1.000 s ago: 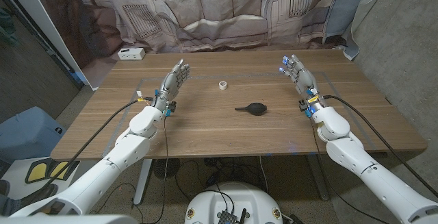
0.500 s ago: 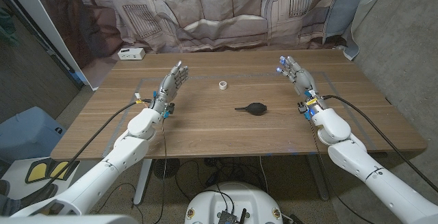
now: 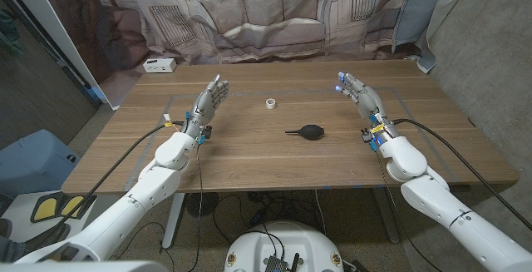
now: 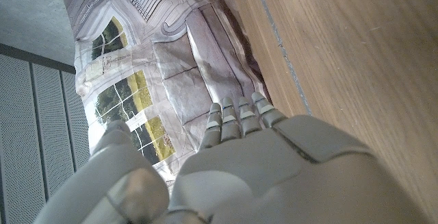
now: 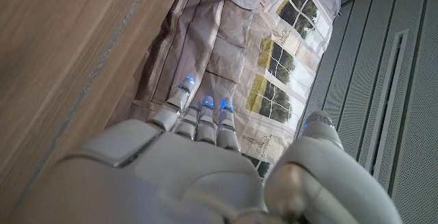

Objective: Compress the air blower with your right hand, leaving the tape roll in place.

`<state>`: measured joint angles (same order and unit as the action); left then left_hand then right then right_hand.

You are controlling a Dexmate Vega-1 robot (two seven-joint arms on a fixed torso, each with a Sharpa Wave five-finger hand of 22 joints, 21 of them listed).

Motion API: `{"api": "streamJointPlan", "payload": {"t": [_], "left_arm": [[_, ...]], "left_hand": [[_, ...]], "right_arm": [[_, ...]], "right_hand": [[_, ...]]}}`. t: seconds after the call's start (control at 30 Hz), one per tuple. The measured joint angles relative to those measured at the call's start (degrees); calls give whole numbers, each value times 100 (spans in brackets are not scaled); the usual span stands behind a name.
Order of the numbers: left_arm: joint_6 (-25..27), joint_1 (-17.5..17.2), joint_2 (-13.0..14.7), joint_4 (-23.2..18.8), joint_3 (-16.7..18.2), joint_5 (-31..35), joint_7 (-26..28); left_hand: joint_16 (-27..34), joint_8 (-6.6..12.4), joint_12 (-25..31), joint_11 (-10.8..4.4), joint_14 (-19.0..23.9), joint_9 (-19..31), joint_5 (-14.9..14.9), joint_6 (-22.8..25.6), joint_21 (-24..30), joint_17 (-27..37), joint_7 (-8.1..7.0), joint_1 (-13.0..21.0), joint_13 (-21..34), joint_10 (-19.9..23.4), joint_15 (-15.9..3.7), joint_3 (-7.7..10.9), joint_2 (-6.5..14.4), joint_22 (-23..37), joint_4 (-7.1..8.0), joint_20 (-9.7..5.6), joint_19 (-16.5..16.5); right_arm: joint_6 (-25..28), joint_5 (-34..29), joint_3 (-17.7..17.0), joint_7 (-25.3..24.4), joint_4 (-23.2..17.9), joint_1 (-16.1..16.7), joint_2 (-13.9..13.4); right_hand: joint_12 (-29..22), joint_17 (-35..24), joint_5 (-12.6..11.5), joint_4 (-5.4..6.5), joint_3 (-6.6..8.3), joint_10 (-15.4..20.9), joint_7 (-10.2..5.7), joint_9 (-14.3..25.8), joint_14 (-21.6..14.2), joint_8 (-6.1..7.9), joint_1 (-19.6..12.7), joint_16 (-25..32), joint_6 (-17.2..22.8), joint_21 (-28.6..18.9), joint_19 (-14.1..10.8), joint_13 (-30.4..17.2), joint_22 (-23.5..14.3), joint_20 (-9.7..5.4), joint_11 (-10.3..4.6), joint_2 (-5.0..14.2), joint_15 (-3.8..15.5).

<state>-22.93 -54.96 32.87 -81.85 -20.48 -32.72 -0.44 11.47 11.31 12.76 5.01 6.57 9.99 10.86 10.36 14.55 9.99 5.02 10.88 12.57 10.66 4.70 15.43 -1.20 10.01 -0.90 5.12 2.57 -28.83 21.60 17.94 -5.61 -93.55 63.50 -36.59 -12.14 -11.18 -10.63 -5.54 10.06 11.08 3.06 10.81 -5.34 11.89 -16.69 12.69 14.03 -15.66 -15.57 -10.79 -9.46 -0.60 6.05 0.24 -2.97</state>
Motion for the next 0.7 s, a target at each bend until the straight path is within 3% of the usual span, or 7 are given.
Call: {"api": "streamJointPlan", "payload": {"t": [0.2, 0.23, 0.37, 0.7], "left_arm": [[0, 9, -6, 0, -14, 0, 0], [-7, 10, -7, -2, -17, 26, -2], [-7, 11, -10, -12, -30, 37, -1], [-7, 15, -6, -41, -65, 37, -1]], "left_hand": [[0, 0, 0, -31, 30, 0, 0, 61, -36, 0, -1, 0, -7, 31, -31, -15, 0, 0, -15, -28, 28], [0, 0, 0, -31, 30, 0, 0, 61, -36, 0, -1, 0, -7, 31, -31, -15, 0, 0, -15, -28, 28], [0, 0, 0, -31, 30, 0, 0, 92, -58, 0, -32, 0, -7, 30, -31, -15, 0, 0, -15, -49, 6], [0, 0, 0, -31, 30, 30, 0, 132, -80, 0, 8, 0, -33, 30, -31, 8, 0, -1, -37, -48, 6]], "right_arm": [[-17, -200, 0, -139, 0, 0, 0], [-26, -238, -48, -166, -199, 227, -53], [-54, -408, -70, -288, -272, 308, -52], [-64, -735, -70, -505, -272, 308, -52]], "right_hand": [[0, 0, 0, -24, 24, 71, -9, 0, 0, 22, -38, 0, 72, 43, 0, 0, 0, 0, 71, 38, 0], [0, 0, 0, -24, 24, 71, -31, 0, 0, 22, -38, 0, 94, 43, 0, 0, 0, 0, 71, 38, 0], [0, 0, 0, -47, 47, 133, -71, -1, 1, 30, -68, 0, 215, 85, 0, 0, 0, 0, 71, 68, 0], [0, -1, 0, -95, 48, 203, -102, -1, 54, 67, -106, -44, 328, 173, 56, 0, 0, -11, 61, 107, 53]]}}
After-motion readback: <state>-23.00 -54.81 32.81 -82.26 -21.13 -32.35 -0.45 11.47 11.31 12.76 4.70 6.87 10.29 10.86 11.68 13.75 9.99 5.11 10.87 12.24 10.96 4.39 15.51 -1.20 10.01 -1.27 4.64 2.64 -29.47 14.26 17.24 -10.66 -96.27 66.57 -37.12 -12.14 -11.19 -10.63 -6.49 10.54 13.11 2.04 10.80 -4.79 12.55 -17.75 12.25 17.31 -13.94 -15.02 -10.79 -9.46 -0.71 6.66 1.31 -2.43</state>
